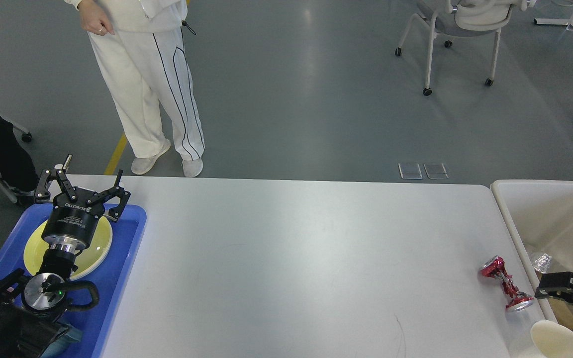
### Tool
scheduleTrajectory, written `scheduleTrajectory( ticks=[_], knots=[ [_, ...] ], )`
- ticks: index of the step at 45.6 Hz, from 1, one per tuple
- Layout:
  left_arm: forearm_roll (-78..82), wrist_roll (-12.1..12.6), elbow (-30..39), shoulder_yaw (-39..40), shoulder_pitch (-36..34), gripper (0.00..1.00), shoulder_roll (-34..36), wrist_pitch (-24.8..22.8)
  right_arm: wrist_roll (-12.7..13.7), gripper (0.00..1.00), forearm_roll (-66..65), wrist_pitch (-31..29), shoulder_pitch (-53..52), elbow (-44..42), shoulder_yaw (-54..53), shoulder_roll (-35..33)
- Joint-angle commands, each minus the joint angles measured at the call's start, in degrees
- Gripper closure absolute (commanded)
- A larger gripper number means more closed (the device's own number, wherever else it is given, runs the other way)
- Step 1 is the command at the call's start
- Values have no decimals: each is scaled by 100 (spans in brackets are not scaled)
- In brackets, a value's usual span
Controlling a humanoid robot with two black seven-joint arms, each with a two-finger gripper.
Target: Tidy desktop
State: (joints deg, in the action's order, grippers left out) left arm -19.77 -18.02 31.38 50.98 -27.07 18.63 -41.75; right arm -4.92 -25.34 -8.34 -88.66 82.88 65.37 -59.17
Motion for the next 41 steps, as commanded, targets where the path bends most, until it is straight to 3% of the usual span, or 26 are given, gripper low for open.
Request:
scheduleTrajectory(
  ticks=[1,16,41],
  knots=[
    [0,0,0,0,0,3,0,0,-9,0,-15,-1,112,-8,2,-376],
    [0,0,-9,0,0,3,0,0,-9,0,-50,-1,217,-26,-7,-1044],
    [0,0,-9,0,0,3,0,0,-27,0,-50,-1,226,-43,-7,-1246]
  ],
)
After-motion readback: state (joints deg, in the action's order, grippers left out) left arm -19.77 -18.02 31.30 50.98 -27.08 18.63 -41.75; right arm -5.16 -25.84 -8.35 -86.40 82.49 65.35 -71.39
